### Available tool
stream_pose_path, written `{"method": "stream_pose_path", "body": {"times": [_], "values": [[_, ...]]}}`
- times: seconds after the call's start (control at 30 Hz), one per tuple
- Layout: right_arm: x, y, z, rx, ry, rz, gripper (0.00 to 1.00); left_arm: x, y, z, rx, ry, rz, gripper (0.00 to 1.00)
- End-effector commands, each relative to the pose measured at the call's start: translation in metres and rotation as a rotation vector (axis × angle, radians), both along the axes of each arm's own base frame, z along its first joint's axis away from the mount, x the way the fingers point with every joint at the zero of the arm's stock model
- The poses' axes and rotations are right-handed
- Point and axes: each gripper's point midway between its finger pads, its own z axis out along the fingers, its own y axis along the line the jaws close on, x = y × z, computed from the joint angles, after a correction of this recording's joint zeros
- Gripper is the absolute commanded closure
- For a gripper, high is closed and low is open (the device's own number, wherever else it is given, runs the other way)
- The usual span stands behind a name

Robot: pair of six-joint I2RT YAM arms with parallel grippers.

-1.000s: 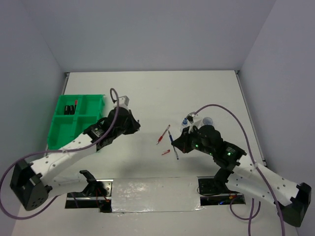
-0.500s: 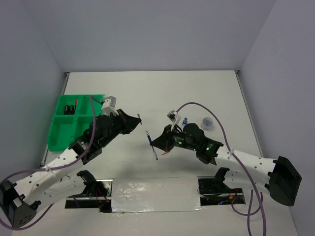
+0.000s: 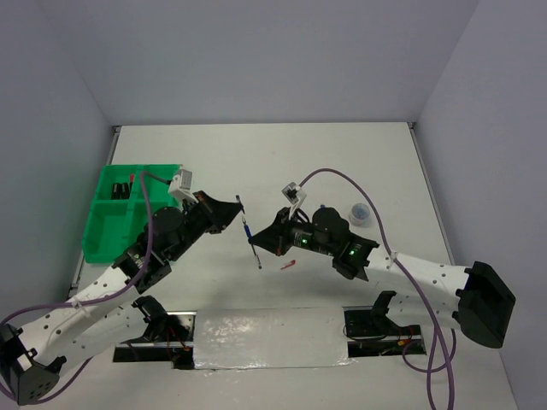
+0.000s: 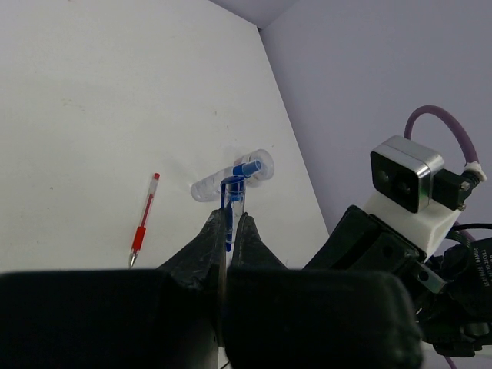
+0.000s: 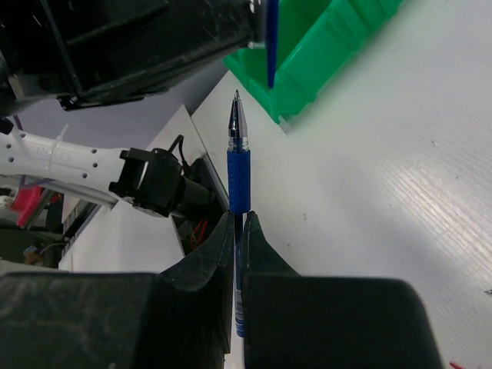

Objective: Sort the stationery into containers
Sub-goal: Close the pen cap on the pen.

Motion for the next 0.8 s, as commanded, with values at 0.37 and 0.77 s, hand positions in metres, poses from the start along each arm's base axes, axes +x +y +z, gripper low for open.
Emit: {"method": "stream_pose_path", "body": {"times": [0.37, 0.77], "values": [[0.012, 0.014, 0.037, 0.078, -0.073, -0.028, 1.0, -0.001, -0.003, 0.025, -0.031, -0.108, -0.024, 1.0], [0.018, 0.008, 0.043, 0.081, -0.082, -0.077, 1.0, -0.002, -0.006, 0.014, -0.02, -0.081, -0.041, 1.0]]}}
